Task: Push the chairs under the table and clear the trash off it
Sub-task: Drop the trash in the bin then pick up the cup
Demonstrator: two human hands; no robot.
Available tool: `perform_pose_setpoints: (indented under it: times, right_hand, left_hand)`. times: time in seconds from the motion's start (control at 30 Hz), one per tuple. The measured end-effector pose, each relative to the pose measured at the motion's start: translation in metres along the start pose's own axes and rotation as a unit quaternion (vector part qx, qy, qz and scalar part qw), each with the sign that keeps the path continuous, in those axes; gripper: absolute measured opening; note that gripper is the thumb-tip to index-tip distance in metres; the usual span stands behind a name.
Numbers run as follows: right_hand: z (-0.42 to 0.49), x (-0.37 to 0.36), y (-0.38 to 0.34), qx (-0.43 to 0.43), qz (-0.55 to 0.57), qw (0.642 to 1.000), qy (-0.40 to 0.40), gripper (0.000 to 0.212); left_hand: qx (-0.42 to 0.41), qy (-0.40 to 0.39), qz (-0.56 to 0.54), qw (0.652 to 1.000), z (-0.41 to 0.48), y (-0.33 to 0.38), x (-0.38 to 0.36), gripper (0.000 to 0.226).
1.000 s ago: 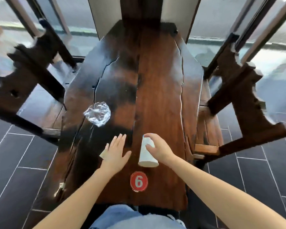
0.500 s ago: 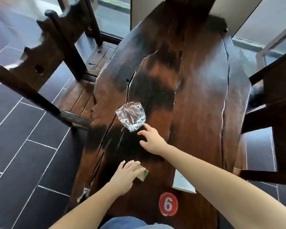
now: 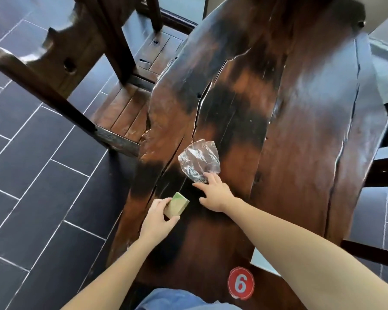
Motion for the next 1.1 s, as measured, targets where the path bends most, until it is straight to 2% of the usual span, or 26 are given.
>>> perform_pose_setpoints:
  times: [0.07,0.13,0.2,0.27,0.33,0.43,0.5,0.57,0.63,0.67,0.73,0.83,0.93,1.0,1.1]
  right_hand:
    - [-0.014,-0.012,0.005,0.028,-0.022,0.998,0.049,0.056]
    - [-0.025,-0.021,0.013,0.038,0.004,0.994,0.102,0.043]
    - [-0.037,-0.025,0.021,0.011,0.111,0.981,0.157,0.023]
    - [-0.049,-0.023,0.027,-0.042,0.258,0.94,0.219,0.006]
    - [-0.06,-0.019,0.033,-0.095,0.427,0.862,0.258,0.009]
    - [-0.077,-0.014,0.037,-0.155,0.677,0.687,0.212,0.015]
    - [-0.092,-0.01,0.04,-0.164,0.759,0.604,0.18,0.018]
    - [-0.112,-0.011,0.045,-0.149,0.809,0.548,0.156,0.02]
    - [-0.134,-0.02,0.055,-0.12,0.827,0.533,0.129,0.031]
    - [-0.144,-0.026,0.061,-0.109,0.827,0.538,0.121,0.037]
    - [-0.168,-0.038,0.075,-0.08,0.815,0.561,0.12,0.045]
    - [-0.211,-0.054,0.101,-0.031,0.784,0.596,0.17,0.053]
    - [-0.259,-0.081,0.129,-0.007,0.767,0.607,0.207,0.044]
    - [-0.291,-0.102,0.153,-0.019,0.773,0.59,0.234,0.04]
    - [-0.345,-0.136,0.192,-0.004,0.803,0.521,0.288,0.033]
  left_hand:
    - [0.029,-0.044,-0.07,0.996,0.009,0.002,0.004,0.058]
    - [0.059,-0.065,-0.135,0.987,0.014,0.01,0.008,0.055]
    - [0.087,-0.082,-0.208,0.971,0.014,0.023,0.009,0.05]
    - [0.104,-0.1,-0.276,0.95,0.01,0.041,0.009,0.045]
    - [0.102,-0.109,-0.308,0.94,0.003,0.057,0.005,0.042]
    - [0.063,-0.141,-0.303,0.94,-0.01,0.077,-0.004,0.06]
    - [0.045,-0.182,-0.322,0.928,-0.021,0.094,-0.01,0.068]
    - [0.028,-0.212,-0.343,0.915,-0.031,0.113,-0.018,0.06]
    - [-0.001,-0.22,-0.325,0.92,-0.044,0.132,-0.026,0.051]
    - [-0.02,-0.218,-0.3,0.929,-0.049,0.139,-0.032,0.051]
    - [-0.057,-0.217,-0.24,0.945,-0.063,0.154,-0.044,0.053]
    - [-0.138,-0.2,-0.093,0.966,-0.084,0.179,-0.065,0.056]
    - [-0.248,-0.214,0.02,0.945,-0.113,0.213,-0.094,0.056]
    - [-0.296,-0.24,0.056,0.923,-0.137,0.236,-0.12,0.056]
    - [-0.311,-0.235,0.012,0.921,-0.171,0.266,-0.169,0.068]
Point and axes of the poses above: each hand's wrist, its own z-axis towards the middle knuckle, its own x-axis out of the back of the hand, y = z × x, the point moved 2 cm from there along z, towards the middle knuckle, and after that the axes turned 4 degrees about z, right-handed, at the moved point
